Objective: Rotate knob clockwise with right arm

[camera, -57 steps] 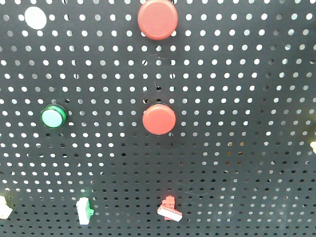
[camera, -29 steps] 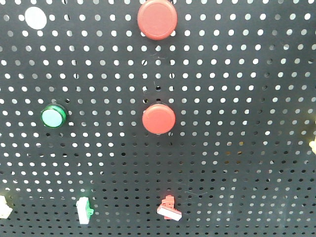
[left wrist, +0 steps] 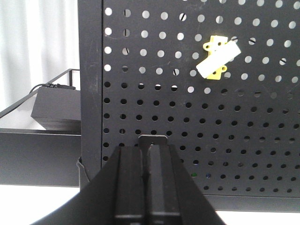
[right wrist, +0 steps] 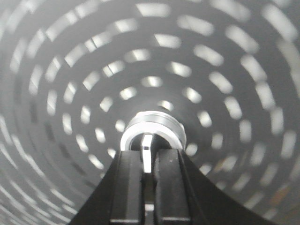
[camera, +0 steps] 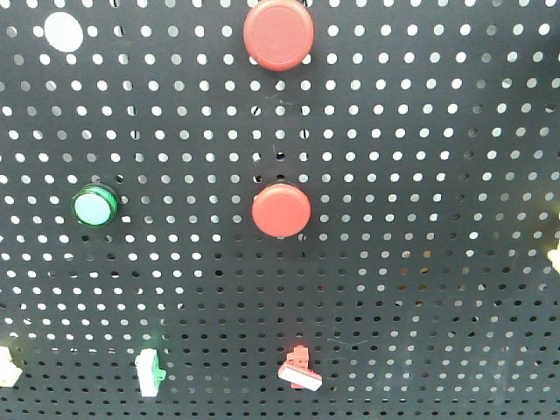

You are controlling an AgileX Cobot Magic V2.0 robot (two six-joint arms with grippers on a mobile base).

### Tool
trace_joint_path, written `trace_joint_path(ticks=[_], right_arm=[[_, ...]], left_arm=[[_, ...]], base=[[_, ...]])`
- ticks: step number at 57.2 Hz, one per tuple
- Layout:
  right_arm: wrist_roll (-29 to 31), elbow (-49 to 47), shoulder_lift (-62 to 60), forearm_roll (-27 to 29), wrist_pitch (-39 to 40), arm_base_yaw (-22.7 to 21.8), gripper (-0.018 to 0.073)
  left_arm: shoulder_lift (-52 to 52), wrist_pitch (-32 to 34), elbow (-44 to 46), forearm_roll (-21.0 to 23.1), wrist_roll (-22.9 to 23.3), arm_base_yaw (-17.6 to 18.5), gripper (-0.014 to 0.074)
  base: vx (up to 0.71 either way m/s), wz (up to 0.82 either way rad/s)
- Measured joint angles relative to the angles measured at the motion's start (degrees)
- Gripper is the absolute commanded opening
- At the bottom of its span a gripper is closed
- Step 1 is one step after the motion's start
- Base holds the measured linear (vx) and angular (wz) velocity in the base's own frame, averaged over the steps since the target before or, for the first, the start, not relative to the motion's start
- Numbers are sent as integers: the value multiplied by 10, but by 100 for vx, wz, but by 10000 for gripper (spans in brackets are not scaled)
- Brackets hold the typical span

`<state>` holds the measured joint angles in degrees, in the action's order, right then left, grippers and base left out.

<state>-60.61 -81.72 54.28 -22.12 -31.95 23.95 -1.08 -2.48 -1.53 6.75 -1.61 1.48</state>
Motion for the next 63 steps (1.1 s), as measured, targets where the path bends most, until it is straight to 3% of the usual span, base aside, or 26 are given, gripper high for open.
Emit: trace_joint_path(ticks=[8, 20, 30, 51, 63], right_arm=[[-111, 0, 0, -3, 6, 0, -8], [-142, 3, 0, -44, 8, 4, 16], [-146, 4, 1, -60, 9, 7, 104], [-147, 3, -3, -96, 33, 5, 407], [-102, 4, -33, -98, 4, 3, 399]], left_arm=[[0, 0, 0, 0, 0, 0, -6], [0, 0, 0, 0, 0, 0, -6], [0, 0, 0, 0, 0, 0, -6], [0, 0, 0, 0, 0, 0, -6], [0, 0, 0, 0, 0, 0, -6]], base=[[0, 0], [0, 0], [0, 0], [0, 0], [0, 0]])
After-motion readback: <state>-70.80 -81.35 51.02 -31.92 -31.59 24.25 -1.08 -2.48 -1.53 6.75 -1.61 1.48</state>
